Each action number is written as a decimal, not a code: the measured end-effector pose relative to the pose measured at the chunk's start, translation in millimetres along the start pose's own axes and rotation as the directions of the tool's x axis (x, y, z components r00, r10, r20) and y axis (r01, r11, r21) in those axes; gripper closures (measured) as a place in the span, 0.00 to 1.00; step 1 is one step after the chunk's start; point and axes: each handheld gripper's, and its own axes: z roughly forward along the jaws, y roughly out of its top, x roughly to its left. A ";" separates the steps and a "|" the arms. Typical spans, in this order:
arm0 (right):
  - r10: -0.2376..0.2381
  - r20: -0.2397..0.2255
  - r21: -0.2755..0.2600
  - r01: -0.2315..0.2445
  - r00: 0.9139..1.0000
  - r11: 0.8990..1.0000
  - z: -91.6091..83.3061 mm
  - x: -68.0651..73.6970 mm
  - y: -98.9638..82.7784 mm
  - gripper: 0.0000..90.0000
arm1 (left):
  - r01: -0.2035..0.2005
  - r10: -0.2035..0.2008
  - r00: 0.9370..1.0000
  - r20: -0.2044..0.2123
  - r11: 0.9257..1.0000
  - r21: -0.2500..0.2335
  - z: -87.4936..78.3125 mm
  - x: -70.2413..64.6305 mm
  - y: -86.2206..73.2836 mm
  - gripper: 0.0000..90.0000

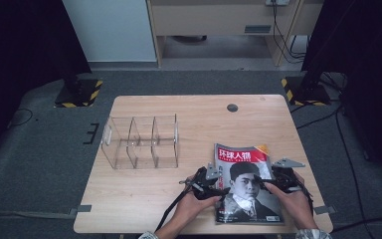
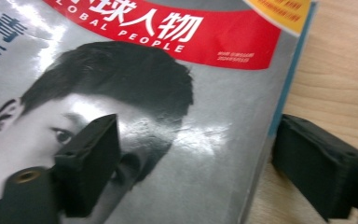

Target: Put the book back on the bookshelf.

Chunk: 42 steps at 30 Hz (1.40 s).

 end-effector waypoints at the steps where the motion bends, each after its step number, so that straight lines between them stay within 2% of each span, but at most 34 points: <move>1: -0.002 0.003 -0.004 0.002 1.000 1.000 0.2 0.3 -0.3 0.20 | 0.002 -0.002 1.000 0.008 1.000 0.003 0.9 0.7 2.0 0.30; 3: -0.019 0.005 -0.008 0.019 1.000 1.000 1.0 1.6 -0.5 0.21 | 0.019 -0.018 1.000 0.022 1.000 -0.009 3.6 3.0 7.8 0.29; 4: -0.025 -0.004 -0.011 0.025 1.000 1.000 1.3 2.4 -0.5 0.23 | 0.024 -0.024 1.000 0.018 1.000 -0.015 7.5 6.1 15.3 0.26; 7: -0.039 -0.011 -0.014 0.039 0.999 0.999 1.7 3.4 -0.8 0.23 | 0.026 -0.026 0.999 0.018 1.000 -0.015 11.1 9.8 22.6 0.24; 9: -0.041 -0.020 -0.010 0.041 0.999 0.999 1.5 5.0 -0.8 0.25 | 0.060 -0.059 0.998 0.032 0.998 -0.012 15.6 18.3 32.3 0.21; 10: -0.041 -0.020 -0.010 0.041 0.999 0.999 1.5 5.0 -0.8 0.25 | 0.060 -0.059 0.998 0.032 0.998 -0.012 15.6 18.3 32.3 0.21; 12: -0.050 -0.024 -0.015 0.049 0.998 0.999 1.9 4.9 -0.4 0.28 | 0.076 -0.076 0.996 0.040 0.997 -0.002 18.4 27.2 41.1 0.21; 14: -0.049 -0.024 -0.016 0.049 0.998 0.999 2.0 5.0 -0.2 0.29 | 0.073 -0.073 0.997 0.039 0.997 -0.002 18.9 29.8 44.2 0.21; 17: -0.052 -0.022 -0.021 0.052 0.998 0.998 2.7 5.2 0.2 0.31 | 0.099 -0.098 0.995 0.033 0.995 -0.029 19.0 36.1 52.2 0.22; 19: -0.051 -0.023 -0.020 0.050 0.998 0.999 2.5 5.3 0.3 0.31 | 0.098 -0.097 0.995 0.026 0.995 -0.025 21.1 38.8 57.0 0.22; 24: -0.050 -0.022 -0.029 0.050 0.998 0.998 2.1 4.4 0.0 0.38 | 0.046 -0.046 0.999 0.001 0.999 -0.010 25.7 42.9 71.1 0.36; 32: -0.049 -0.026 -0.033 0.048 0.998 0.998 2.9 4.3 1.1 0.44 | 0.057 -0.057 0.998 -0.004 0.998 -0.008 33.1 49.0 82.3 0.48; 34: -0.063 -0.029 -0.036 0.062 0.998 0.997 3.3 4.3 1.5 0.46 | 0.075 -0.075 0.997 0.005 0.997 -0.004 36.6 50.2 85.4 0.53; 41: -0.056 -0.034 -0.044 0.055 0.998 0.998 3.2 3.4 1.8 0.52 | 0.064 -0.065 0.998 0.018 0.998 0.025 41.9 49.9 86.3 0.58; 42: -0.062 -0.030 -0.046 0.061 0.998 0.997 2.8 3.7 1.6 0.54 | 0.068 -0.070 0.997 0.039 0.997 0.041 42.6 51.1 86.8 0.62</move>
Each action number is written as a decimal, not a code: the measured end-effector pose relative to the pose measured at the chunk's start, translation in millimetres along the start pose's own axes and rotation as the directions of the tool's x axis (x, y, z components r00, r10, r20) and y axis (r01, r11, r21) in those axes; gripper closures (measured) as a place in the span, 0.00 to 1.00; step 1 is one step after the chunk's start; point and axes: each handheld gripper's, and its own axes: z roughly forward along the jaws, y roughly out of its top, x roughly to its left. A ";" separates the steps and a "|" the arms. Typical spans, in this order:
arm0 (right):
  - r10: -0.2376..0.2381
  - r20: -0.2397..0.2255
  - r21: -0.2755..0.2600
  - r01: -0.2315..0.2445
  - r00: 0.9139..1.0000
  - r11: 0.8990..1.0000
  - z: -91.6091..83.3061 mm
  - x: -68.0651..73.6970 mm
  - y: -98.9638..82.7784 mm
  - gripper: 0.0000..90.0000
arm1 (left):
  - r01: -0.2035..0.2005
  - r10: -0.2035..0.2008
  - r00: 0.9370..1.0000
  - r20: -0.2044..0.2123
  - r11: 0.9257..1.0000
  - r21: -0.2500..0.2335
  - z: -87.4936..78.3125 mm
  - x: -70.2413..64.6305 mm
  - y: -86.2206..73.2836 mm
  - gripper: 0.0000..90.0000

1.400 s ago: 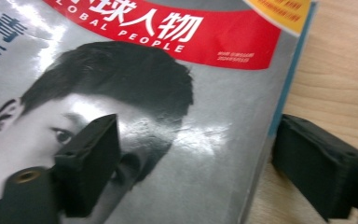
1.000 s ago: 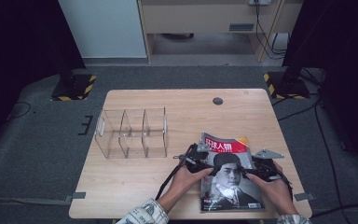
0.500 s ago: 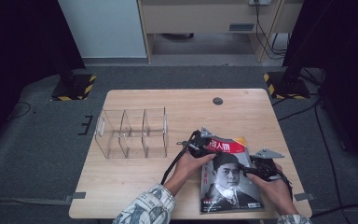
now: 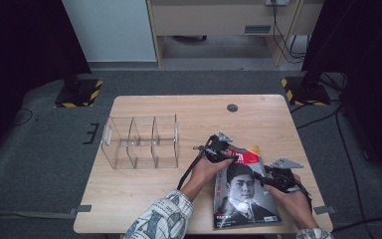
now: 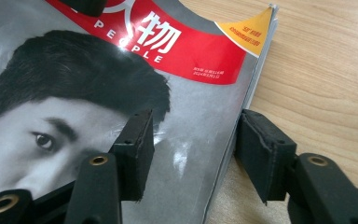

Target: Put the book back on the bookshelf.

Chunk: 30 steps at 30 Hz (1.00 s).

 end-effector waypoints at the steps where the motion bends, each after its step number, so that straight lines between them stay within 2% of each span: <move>1: 0.000 0.000 0.000 0.000 1.000 1.000 0.0 0.0 0.0 0.54 | 0.000 0.000 1.000 0.000 1.000 0.000 0.0 0.0 0.0 0.63; 3: -0.003 0.003 -0.001 0.003 1.000 1.000 -0.1 0.7 -0.1 0.55 | 0.005 -0.005 1.000 0.014 1.000 0.008 -0.6 0.7 0.7 0.68; 7: -0.024 0.002 -0.003 0.024 1.000 1.000 -0.4 2.7 -0.2 0.56 | -0.005 0.006 1.000 -0.003 1.000 0.022 -1.5 -2.3 3.9 0.73; 11: -0.024 0.004 -0.005 0.025 1.000 1.000 -0.1 2.8 -0.2 0.56 | -0.006 0.007 1.000 -0.011 1.000 0.024 -1.8 -4.2 5.2 0.76; 16: -0.021 0.004 -0.004 0.021 1.000 1.000 -0.2 2.5 -0.2 0.56 | 0.008 -0.006 0.999 -0.041 0.999 0.035 -2.5 -5.6 6.1 0.83; 17: -0.020 0.005 -0.004 0.020 1.000 1.000 -0.3 2.5 -0.2 0.55 | 0.021 -0.019 0.999 -0.046 0.999 0.040 -3.3 -5.9 6.4 0.85; 19: -0.021 0.005 -0.003 0.022 1.000 1.000 -0.4 2.7 -0.2 0.55 | 0.023 -0.021 0.999 -0.046 0.999 0.041 -3.9 -5.6 6.8 0.86; 21: -0.019 0.006 -0.004 0.019 1.000 1.000 -0.3 2.7 -0.2 0.55 | 0.041 -0.040 0.999 -0.037 0.998 0.041 -5.3 -5.5 8.0 0.89; 25: -0.008 -0.006 -0.003 0.008 1.000 1.000 -0.8 1.1 -0.4 0.54 | 0.046 -0.044 0.998 -0.036 0.998 0.037 -5.5 -5.6 8.3 0.91; 28: 0.018 0.002 -0.058 -0.018 1.000 0.998 -10.1 -4.9 3.3 0.53 | 0.038 -0.037 0.999 -0.036 0.999 0.023 -8.0 -7.3 8.6 0.92; 29: 0.018 0.002 -0.058 -0.018 1.000 0.998 -10.1 -4.9 3.3 0.53 | 0.038 -0.037 0.999 -0.036 0.999 0.023 -8.0 -7.3 8.6 0.92; 30: 0.037 0.048 -0.086 -0.032 0.998 0.996 -16.0 -7.8 5.1 0.50 | 0.018 -0.017 0.999 -0.036 1.000 0.011 -10.8 -10.0 9.4 0.92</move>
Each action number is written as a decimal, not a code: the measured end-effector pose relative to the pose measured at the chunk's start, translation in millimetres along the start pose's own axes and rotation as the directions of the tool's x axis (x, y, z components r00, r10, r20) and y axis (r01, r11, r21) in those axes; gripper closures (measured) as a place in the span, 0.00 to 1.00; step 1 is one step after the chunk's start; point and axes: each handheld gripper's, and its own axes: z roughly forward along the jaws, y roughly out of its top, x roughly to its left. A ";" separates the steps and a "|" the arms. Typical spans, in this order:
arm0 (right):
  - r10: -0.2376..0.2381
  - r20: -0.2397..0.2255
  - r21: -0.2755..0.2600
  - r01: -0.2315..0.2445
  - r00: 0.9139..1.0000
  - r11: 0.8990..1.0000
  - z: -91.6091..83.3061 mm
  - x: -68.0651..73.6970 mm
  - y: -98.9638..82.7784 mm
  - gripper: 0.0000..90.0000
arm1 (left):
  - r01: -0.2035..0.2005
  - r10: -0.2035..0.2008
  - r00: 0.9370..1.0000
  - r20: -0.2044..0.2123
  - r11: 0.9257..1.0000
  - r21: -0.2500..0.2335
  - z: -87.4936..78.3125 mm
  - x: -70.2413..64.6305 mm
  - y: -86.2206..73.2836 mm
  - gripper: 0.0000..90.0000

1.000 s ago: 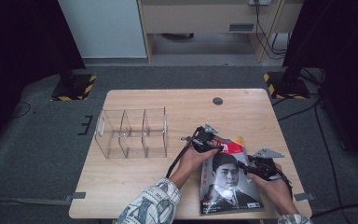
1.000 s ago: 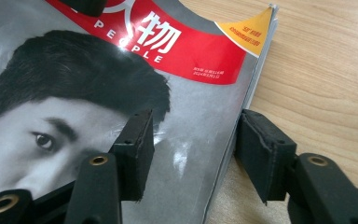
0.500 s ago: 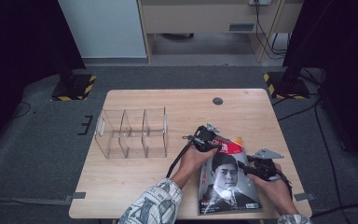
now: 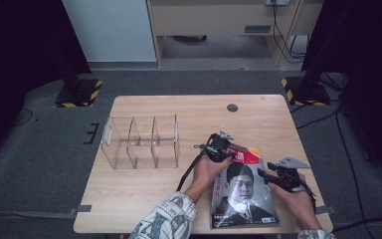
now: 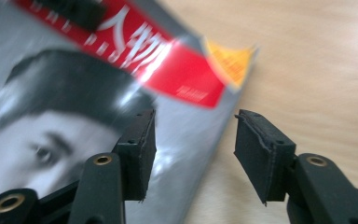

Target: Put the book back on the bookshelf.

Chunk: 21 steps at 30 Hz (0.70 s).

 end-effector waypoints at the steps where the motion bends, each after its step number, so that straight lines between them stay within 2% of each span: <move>1: 0.000 0.000 0.000 0.000 1.000 1.000 0.0 0.0 0.0 0.50 | 0.000 0.000 1.000 0.000 1.000 0.000 0.0 0.0 0.0 0.92; 2: 0.022 0.060 -0.003 -0.022 0.998 1.000 -3.8 -4.3 0.7 0.48 | -0.002 0.002 1.000 0.000 1.000 -0.009 -2.6 -1.9 0.4 0.92; 3: 0.022 0.060 -0.003 -0.022 0.998 1.000 -3.8 -4.3 0.7 0.48 | -0.002 0.002 1.000 0.000 1.000 -0.009 -2.6 -1.9 0.4 0.93; 4: 0.034 0.117 -0.001 -0.034 0.993 0.999 -5.9 -10.1 0.2 0.46 | -0.008 0.008 1.000 -0.002 1.000 -0.016 -5.1 -3.8 0.6 0.93; 5: 0.034 0.117 -0.001 -0.034 0.993 0.999 -5.9 -10.1 0.2 0.46 | -0.008 0.008 1.000 -0.002 1.000 -0.016 -5.1 -3.8 0.6 0.93; 6: 0.062 0.145 0.011 -0.065 0.987 0.998 -7.0 -16.4 -2.4 0.43 | -0.010 0.010 1.000 -0.005 1.000 -0.027 -7.4 -6.1 0.6 0.93; 7: 0.062 0.145 0.011 -0.065 0.987 0.998 -7.0 -16.4 -2.4 0.43 | -0.010 0.010 1.000 -0.005 1.000 -0.027 -7.4 -6.1 0.6 0.93; 8: 0.082 0.162 0.038 -0.089 0.983 0.995 -5.4 -21.8 -6.3 0.41 | -0.021 0.021 1.000 -0.009 0.999 -0.030 -10.0 -7.9 1.1 0.93; 9: 0.082 0.162 0.038 -0.089 0.983 0.995 -5.4 -21.8 -6.3 0.41 | -0.021 0.021 1.000 -0.009 0.999 -0.030 -10.0 -7.9 1.1 0.94; 10: 0.078 0.182 0.067 -0.091 0.980 0.994 -3.9 -24.3 -8.9 0.40 | -0.021 0.020 1.000 -0.008 0.999 -0.041 -12.1 -9.7 1.5 0.94; 16: 0.080 0.171 0.082 -0.095 0.982 0.992 0.1 -22.0 -9.8 0.37 | -0.029 0.029 1.000 0.004 0.997 -0.070 -22.4 -15.8 3.8 0.95; 21: 0.056 0.170 0.096 -0.074 0.984 0.993 3.0 -18.3 -8.9 0.36 | -0.042 0.043 0.999 0.007 0.995 -0.094 -30.4 -18.8 6.1 0.96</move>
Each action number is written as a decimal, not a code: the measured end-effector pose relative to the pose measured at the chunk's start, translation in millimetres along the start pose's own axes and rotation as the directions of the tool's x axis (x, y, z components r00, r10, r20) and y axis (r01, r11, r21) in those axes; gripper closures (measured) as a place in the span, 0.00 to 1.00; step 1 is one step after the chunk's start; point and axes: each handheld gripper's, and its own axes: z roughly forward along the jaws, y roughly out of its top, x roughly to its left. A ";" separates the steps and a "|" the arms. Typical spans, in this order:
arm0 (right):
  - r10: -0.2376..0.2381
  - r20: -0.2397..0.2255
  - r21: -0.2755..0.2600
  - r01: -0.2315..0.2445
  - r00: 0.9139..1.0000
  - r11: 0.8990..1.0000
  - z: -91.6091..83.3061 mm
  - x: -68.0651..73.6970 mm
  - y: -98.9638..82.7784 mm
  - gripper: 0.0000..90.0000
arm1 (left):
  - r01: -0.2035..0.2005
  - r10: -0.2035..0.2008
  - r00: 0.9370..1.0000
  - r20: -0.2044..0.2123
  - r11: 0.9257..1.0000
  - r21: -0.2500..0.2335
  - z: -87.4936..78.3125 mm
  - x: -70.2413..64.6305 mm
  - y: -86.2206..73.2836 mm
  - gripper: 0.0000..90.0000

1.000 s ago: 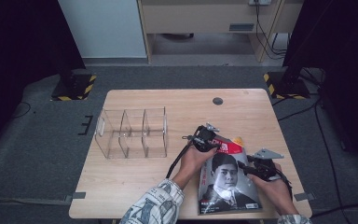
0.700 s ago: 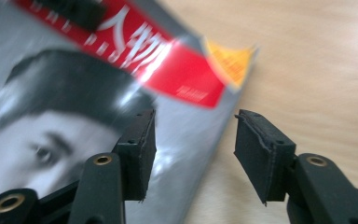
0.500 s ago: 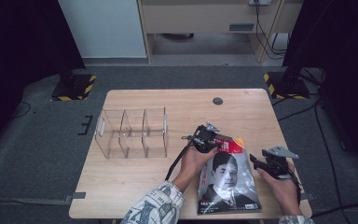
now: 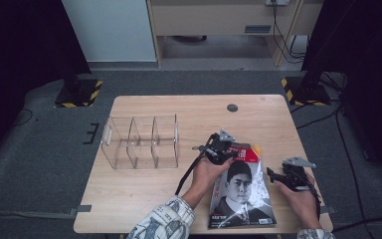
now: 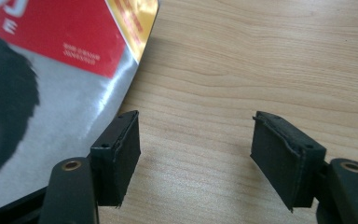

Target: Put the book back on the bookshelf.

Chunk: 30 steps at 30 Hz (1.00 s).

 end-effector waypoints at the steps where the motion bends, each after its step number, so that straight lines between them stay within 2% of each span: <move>1: -0.004 0.006 0.011 0.004 1.000 1.000 1.3 -0.2 -0.8 0.35 | -0.002 0.002 1.000 0.000 1.000 -0.007 -3.4 -1.1 1.3 0.96; 11: -0.008 -0.001 0.015 0.008 1.000 1.000 4.4 0.7 -1.9 0.32 | -0.002 0.003 1.000 0.010 0.998 -0.062 -19.2 -0.4 7.7 0.96; 21: -0.013 -0.010 0.020 0.013 1.000 1.000 5.5 2.7 -1.8 0.26 | -0.043 0.043 0.999 -0.001 0.994 -0.099 -39.2 -2.4 18.9 0.96; 30: -0.011 -0.011 0.021 0.011 1.000 1.000 5.6 2.8 -1.7 0.26 | -0.056 0.056 0.998 0.001 0.989 -0.134 -54.8 -2.7 28.6 0.96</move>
